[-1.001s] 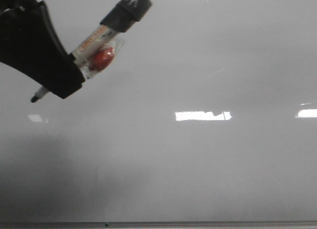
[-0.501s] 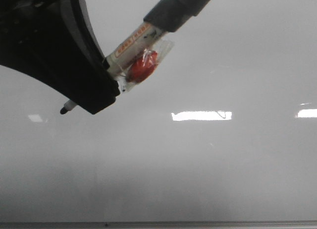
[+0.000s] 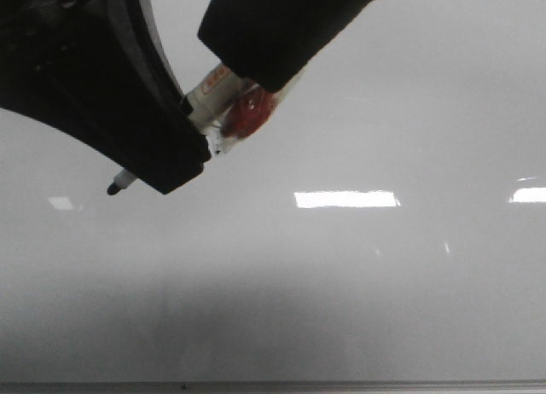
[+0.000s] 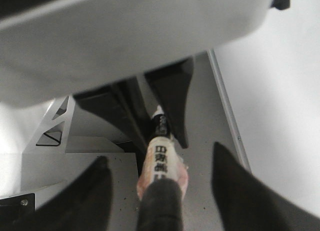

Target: Write number 9 on whiteboard

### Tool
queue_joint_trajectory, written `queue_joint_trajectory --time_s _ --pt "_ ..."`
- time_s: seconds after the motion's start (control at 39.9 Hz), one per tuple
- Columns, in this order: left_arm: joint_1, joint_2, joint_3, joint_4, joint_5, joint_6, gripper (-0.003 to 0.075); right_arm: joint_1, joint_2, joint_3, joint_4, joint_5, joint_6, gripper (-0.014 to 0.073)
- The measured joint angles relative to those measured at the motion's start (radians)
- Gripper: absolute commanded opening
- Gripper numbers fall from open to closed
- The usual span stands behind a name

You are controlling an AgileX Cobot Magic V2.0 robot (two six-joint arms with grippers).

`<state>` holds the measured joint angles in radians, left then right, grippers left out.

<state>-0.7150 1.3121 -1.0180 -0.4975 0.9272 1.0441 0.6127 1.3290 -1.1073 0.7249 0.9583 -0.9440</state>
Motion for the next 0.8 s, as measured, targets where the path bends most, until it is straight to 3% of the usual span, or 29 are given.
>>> queue_joint_trajectory --time_s 0.13,0.18,0.33,0.4,0.48,0.58,0.73,0.8 --pt "0.0 0.0 0.0 -0.002 0.0 0.0 -0.0003 0.0 0.005 -0.004 0.003 0.009 0.0 0.0035" --pt "0.0 0.0 0.0 -0.006 0.002 -0.003 0.0052 0.0 0.005 -0.004 0.002 0.011 0.0 -0.0053" --pt "0.0 0.0 0.0 -0.008 0.003 -0.001 0.0459 0.0 0.005 -0.004 0.002 0.02 0.0 -0.0069" --pt "0.0 -0.002 0.0 -0.008 -0.012 -0.011 0.0564 -0.006 0.005 -0.004 0.001 0.03 0.0 -0.0069" --pt "0.0 -0.002 -0.007 -0.006 -0.013 -0.036 0.0547 -0.036 0.005 -0.004 -0.004 0.048 -0.002 -0.0069" --pt "0.0 -0.011 -0.012 0.003 -0.019 -0.086 0.0465 -0.115 -0.01 0.004 -0.012 0.065 -0.002 -0.0069" --pt "0.083 -0.095 0.0 0.035 0.003 -0.172 0.0166 -0.32 -0.068 0.032 0.019 0.047 -0.002 -0.0069" --pt "0.165 -0.176 0.05 -0.001 -0.006 -0.181 0.0069 -0.373 -0.073 0.034 0.084 0.006 -0.002 -0.0069"
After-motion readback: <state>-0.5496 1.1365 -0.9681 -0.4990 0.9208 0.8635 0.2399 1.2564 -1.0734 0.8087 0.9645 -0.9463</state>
